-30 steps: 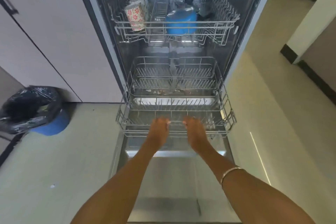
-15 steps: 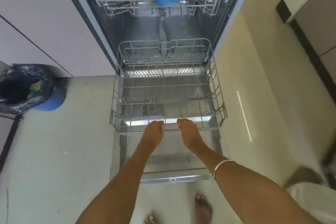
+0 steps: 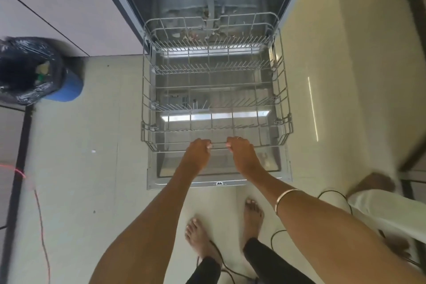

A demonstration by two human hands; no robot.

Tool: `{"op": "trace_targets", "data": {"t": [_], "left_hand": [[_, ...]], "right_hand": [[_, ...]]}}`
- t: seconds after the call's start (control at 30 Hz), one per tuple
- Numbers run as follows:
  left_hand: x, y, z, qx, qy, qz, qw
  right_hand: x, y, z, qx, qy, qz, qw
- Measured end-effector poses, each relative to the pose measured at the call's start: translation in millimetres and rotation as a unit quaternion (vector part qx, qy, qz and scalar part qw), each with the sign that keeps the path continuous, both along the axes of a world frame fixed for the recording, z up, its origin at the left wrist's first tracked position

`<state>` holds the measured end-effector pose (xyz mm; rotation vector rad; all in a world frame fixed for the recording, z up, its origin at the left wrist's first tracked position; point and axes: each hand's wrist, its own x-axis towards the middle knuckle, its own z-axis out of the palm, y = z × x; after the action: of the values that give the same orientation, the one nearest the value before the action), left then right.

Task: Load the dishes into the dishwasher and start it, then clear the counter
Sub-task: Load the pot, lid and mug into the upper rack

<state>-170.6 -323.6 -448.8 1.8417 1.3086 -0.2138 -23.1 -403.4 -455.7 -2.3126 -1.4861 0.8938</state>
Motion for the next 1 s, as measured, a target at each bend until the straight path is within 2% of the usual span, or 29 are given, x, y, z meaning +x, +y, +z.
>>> {"op": "trace_targets", "data": {"t": [0.07, 0.2, 0.37, 0.43, 0.53, 0.67, 0.8, 1.0], "left_hand": [[1.6, 0.7, -0.4, -0.006, 0.002, 0.003, 1.0], [0.1, -1.2, 0.6, -0.008, 0.023, 0.006, 1.0], [8.2, -8.9, 32.4, 0.011, 0.08, -0.037, 0.996], [13.6, -6.2, 48.6, 0.017, 0.096, -0.052, 0.994], [19.6, -6.8, 78.0, 0.021, 0.113, -0.073, 0.991], [13.1, -24.5, 133.1, 0.008, 0.143, -0.114, 0.983], [-0.2, -47.6, 180.0, -0.019, 0.144, -0.083, 0.986], [-19.4, -57.5, 268.8, 0.01, 0.119, -0.055, 0.991]], "right_hand": [[0.4, 1.4, 3.0, -0.008, -0.008, 0.005, 1.0], [-0.3, 4.2, 7.8, -0.031, 0.029, -0.004, 0.999], [2.7, 14.0, 36.6, -0.107, 0.074, -0.025, 0.991], [2.2, 11.1, 54.7, -0.108, 0.069, -0.041, 0.991], [-1.4, -0.9, 88.0, -0.094, 0.052, -0.056, 0.993], [-4.3, -13.8, 142.6, -0.121, 0.034, -0.024, 0.992], [-7.8, -21.1, 199.8, -0.13, 0.019, 0.005, 0.991], [-25.0, -37.4, 299.3, -0.207, -0.03, 0.107, 0.972]]}}
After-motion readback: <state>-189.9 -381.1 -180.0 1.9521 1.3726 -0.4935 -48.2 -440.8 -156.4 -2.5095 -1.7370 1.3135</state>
